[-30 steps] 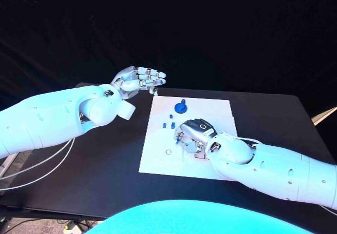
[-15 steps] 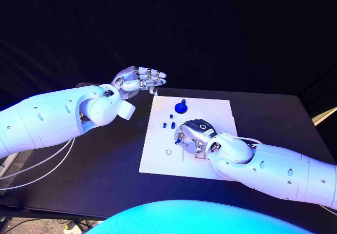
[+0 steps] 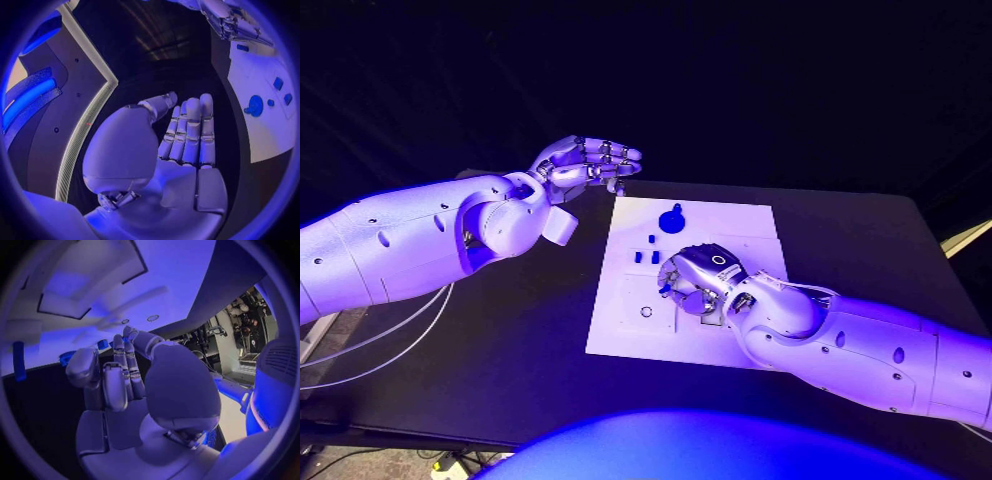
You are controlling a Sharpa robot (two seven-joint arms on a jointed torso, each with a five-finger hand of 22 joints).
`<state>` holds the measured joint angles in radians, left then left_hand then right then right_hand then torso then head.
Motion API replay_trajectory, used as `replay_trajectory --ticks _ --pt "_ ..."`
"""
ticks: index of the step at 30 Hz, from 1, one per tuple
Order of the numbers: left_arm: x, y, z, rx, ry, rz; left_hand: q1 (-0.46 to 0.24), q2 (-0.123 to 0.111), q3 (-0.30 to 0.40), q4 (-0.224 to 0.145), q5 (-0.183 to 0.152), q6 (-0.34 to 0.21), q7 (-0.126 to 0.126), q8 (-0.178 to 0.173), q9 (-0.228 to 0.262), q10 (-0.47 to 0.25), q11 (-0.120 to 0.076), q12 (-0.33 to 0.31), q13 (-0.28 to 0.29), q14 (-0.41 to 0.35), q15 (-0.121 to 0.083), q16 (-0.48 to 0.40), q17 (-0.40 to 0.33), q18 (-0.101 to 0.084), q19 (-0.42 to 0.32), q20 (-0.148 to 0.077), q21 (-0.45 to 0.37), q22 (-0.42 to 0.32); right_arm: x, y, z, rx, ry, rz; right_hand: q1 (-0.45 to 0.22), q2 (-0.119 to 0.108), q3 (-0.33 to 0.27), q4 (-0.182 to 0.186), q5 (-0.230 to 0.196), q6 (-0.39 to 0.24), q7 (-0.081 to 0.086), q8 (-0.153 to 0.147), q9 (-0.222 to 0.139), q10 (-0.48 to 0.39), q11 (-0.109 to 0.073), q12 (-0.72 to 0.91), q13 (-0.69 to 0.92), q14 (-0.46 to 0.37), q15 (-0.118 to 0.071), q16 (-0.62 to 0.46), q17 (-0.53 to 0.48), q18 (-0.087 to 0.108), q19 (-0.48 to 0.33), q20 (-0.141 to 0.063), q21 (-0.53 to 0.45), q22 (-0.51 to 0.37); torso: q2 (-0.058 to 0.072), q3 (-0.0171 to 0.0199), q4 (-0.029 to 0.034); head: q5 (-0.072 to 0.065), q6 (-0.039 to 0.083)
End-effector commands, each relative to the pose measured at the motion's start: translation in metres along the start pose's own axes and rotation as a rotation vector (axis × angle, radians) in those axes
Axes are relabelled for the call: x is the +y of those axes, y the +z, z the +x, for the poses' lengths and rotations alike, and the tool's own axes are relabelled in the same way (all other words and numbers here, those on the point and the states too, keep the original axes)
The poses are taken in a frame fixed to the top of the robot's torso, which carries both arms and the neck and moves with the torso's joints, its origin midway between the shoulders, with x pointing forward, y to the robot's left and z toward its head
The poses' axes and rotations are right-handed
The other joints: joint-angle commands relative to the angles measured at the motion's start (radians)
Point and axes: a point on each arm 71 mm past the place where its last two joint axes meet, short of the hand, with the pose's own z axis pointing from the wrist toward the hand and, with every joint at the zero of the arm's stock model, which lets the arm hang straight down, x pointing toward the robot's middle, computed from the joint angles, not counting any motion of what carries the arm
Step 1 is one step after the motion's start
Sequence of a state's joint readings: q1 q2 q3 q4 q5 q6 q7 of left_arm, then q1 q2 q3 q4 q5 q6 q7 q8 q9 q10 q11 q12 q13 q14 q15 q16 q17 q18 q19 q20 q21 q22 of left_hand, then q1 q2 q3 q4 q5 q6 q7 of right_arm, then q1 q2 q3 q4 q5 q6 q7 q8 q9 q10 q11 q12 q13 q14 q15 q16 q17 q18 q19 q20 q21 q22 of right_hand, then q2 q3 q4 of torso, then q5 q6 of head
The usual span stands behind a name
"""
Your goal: Assemble the parts on the task board
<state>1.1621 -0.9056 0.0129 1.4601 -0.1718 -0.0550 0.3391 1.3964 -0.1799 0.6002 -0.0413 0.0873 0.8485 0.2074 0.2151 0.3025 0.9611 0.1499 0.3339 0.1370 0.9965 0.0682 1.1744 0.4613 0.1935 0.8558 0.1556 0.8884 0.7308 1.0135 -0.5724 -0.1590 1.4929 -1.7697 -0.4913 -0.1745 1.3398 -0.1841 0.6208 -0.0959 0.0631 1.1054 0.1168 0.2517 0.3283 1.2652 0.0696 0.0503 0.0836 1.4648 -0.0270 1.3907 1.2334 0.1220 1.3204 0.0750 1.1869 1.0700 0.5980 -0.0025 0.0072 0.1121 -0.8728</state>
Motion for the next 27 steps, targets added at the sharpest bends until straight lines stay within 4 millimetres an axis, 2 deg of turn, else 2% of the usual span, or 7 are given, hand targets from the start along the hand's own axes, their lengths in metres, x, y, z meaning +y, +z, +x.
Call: replay_trajectory --ticks 1,13,27 --pt "-0.0007 0.0005 0.0010 0.004 -0.003 0.003 -0.004 0.005 -0.030 0.004 0.006 -0.012 0.007 0.008 0.007 -0.013 -0.001 0.011 0.013 -0.006 0.002 -0.017 -0.010 -0.009 0.003 0.005 -0.010 -0.011 0.0007 -0.0010 -0.0012 -0.015 0.002 -0.002 0.004 0.030 0.037 -0.019 0.008 0.011 0.005 0.032 0.017 0.075 -0.024 0.030 0.059 0.048 -0.004 0.017 0.019 -0.017 0.010 -0.003 0.012 0.011 0.000 -0.0001 0.0001 -0.001 0.000" --pt "-0.0007 -0.0002 -0.0001 0.002 -0.002 0.002 -0.004 0.005 -0.030 0.004 0.006 -0.012 0.007 0.008 0.007 -0.013 -0.001 0.011 0.013 -0.006 0.002 -0.017 -0.010 -0.009 0.003 0.005 -0.010 -0.011 -0.0004 -0.0076 -0.0016 0.015 -0.009 0.009 0.004 0.030 0.037 -0.020 0.008 0.012 0.005 0.032 0.017 0.075 -0.024 0.030 0.059 0.048 -0.004 0.018 0.020 -0.018 0.012 -0.003 0.014 0.014 -0.001 -0.0014 0.0000 0.001 0.000" --pt "-0.0008 -0.0006 -0.0005 0.002 -0.002 0.001 -0.003 0.006 -0.030 0.004 0.006 -0.012 0.008 0.008 0.007 -0.016 -0.001 0.012 0.013 -0.008 0.003 -0.018 -0.011 -0.009 0.002 0.006 -0.011 -0.011 0.0017 -0.0064 0.0012 0.057 -0.035 0.026 0.003 0.030 0.037 -0.020 0.008 0.012 0.005 0.032 0.017 0.075 -0.024 0.029 0.060 0.048 -0.004 0.018 0.020 -0.018 0.012 -0.003 0.016 0.016 0.000 -0.0007 0.0005 0.001 0.000"
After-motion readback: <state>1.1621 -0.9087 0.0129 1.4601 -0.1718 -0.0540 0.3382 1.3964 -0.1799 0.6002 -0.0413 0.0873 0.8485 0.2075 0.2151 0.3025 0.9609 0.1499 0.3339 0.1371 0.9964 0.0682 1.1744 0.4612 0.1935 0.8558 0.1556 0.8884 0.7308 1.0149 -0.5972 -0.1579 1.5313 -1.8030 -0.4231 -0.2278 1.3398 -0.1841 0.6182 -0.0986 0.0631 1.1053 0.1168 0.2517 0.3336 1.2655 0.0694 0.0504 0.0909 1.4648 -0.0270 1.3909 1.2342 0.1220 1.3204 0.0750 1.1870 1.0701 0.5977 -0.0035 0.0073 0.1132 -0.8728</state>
